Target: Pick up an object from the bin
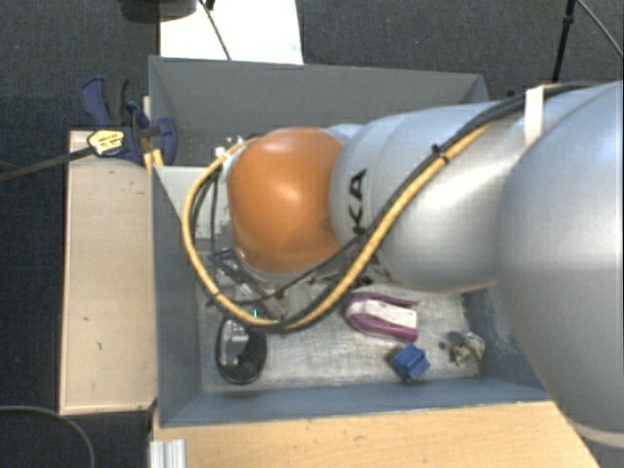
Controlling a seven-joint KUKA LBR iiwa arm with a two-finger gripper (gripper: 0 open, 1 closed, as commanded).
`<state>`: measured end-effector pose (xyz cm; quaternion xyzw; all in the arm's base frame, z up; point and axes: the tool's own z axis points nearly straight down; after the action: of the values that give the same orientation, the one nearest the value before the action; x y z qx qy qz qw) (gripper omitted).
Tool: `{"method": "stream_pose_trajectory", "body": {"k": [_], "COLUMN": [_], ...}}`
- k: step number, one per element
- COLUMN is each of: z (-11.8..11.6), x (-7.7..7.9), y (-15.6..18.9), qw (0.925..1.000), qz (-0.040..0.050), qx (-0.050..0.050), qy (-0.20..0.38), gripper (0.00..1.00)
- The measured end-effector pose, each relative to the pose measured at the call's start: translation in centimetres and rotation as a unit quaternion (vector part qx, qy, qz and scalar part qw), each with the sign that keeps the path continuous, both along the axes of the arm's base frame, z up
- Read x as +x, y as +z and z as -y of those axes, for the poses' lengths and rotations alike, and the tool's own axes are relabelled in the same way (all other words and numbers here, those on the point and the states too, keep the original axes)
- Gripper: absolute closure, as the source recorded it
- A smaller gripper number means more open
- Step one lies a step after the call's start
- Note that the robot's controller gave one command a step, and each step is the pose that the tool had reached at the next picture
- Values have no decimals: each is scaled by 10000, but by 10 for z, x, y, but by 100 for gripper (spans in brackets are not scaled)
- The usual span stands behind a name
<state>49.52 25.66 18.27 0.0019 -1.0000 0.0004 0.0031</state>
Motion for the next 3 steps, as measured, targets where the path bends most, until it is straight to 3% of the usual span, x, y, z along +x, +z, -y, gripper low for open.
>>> {"method": "stream_pose_trajectory", "body": {"k": [1,2,3], "z": [66,56,24], "x": [7,10,88], "y": [-102,-111,-106], "qw": [9965,9994,10000], "qz": [14,44,84], "qx": [-13,6,10], "qy": [-839,-356,2], "gripper": [0,0,0]}}
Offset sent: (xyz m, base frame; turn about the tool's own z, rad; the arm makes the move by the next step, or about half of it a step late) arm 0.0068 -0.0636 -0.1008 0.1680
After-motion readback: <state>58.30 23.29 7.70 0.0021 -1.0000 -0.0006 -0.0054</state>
